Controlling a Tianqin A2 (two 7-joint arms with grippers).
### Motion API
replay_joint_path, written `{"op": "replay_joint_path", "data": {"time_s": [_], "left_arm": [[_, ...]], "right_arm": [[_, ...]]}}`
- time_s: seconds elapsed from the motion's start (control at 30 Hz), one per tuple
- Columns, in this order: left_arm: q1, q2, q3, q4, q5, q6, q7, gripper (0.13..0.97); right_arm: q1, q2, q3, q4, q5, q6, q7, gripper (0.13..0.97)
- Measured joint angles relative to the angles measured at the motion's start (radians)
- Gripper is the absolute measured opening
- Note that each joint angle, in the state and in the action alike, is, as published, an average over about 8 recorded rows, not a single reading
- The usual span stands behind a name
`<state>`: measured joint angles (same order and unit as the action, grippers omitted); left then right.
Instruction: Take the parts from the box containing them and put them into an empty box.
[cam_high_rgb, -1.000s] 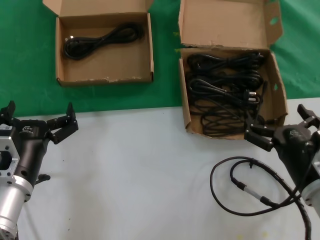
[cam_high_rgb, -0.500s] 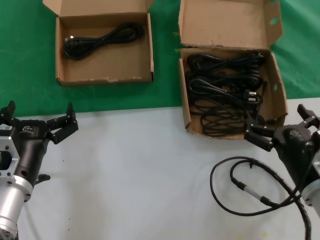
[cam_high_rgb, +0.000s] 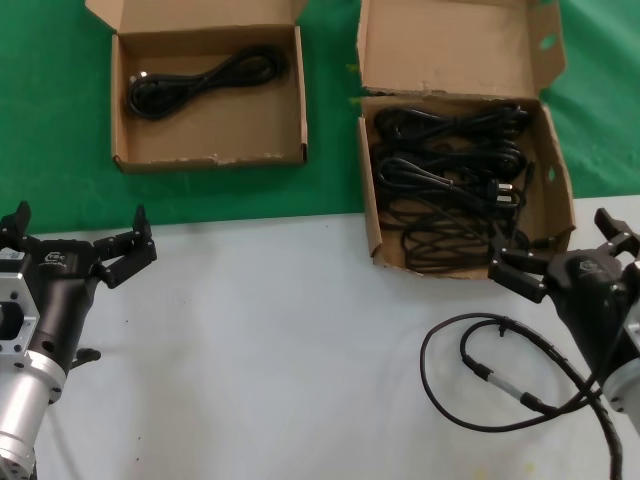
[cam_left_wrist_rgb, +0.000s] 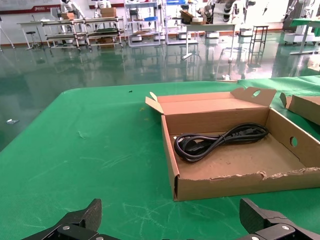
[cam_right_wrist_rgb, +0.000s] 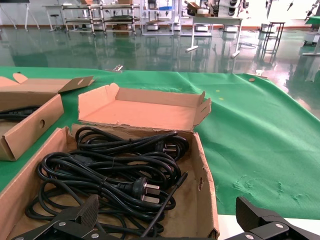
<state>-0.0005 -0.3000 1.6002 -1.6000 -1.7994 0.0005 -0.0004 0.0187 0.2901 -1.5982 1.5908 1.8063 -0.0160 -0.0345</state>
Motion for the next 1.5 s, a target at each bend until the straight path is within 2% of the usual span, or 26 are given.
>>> {"op": "replay_joint_path", "data": {"time_s": [1.5], "left_arm": [[0.000,0.000,0.000,0.000,0.000,0.000,0.000,0.966]], "right_arm": [[0.000,0.000,0.000,0.000,0.000,0.000,0.000,0.966]]}}
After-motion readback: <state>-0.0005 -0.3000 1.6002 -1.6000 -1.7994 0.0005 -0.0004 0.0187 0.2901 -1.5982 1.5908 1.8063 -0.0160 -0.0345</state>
